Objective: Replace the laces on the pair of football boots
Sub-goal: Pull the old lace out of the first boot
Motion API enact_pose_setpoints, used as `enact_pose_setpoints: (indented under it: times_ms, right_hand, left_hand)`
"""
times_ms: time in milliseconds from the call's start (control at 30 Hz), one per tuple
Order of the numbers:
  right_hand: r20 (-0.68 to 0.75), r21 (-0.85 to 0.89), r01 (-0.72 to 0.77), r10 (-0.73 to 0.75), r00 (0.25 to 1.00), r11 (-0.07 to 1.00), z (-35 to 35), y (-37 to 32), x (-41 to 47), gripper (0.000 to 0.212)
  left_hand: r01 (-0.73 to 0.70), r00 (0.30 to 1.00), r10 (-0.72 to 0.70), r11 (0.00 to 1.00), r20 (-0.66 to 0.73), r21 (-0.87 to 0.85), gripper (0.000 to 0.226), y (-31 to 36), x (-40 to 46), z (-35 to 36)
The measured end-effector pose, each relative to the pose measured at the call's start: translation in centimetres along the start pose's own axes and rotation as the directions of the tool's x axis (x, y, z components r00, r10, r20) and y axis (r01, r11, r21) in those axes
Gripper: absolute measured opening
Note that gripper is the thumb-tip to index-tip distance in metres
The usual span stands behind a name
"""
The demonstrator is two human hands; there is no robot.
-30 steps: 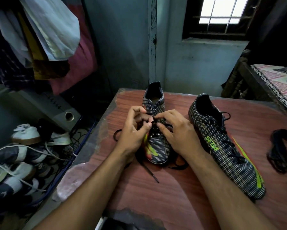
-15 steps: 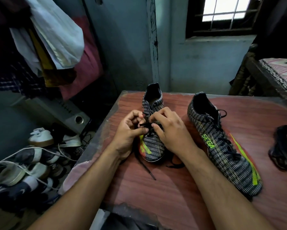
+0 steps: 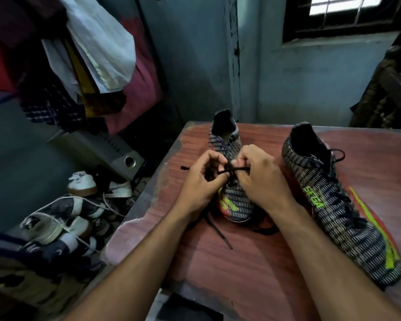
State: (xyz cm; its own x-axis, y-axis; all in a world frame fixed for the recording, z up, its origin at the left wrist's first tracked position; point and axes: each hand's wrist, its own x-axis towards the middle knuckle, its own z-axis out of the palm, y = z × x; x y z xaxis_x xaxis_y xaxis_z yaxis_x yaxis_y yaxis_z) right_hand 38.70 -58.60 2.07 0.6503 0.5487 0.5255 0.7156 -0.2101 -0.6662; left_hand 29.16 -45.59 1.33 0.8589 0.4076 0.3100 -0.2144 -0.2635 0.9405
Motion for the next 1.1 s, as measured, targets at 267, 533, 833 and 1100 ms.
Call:
enact_pose_setpoints:
  times_ms: [267,533,833,1100]
  right_hand:
    - [-0.255,0.03,-0.011,0.018,0.967,0.999,0.2,-0.1,-0.5,0.039]
    - [-0.187,-0.026,0.036,-0.041,0.982,0.999,-0.2,-0.3,0.0,0.039]
    - [-0.26,0.089,-0.064,0.085,0.962,0.994,-0.4,-0.4,0.0,0.009]
    - [-0.179,0.119,-0.043,0.064,0.982,0.992,-0.1,-0.3,0.1,0.012]
  left_hand:
    - [0.018,0.999,-0.019,0.999,-0.029,-0.032,0.032,0.0,-0.1,0.1]
    - [0.037,0.995,-0.037,0.999,-0.093,0.001,0.038,0.4,-0.3,-0.1]
    - [-0.394,0.896,0.401,0.513,0.193,0.763,0.03,1.2,4.0,-0.6]
    - [-0.469,0.879,0.44,0.724,0.185,0.506,0.013,-0.4,3.8,-1.4]
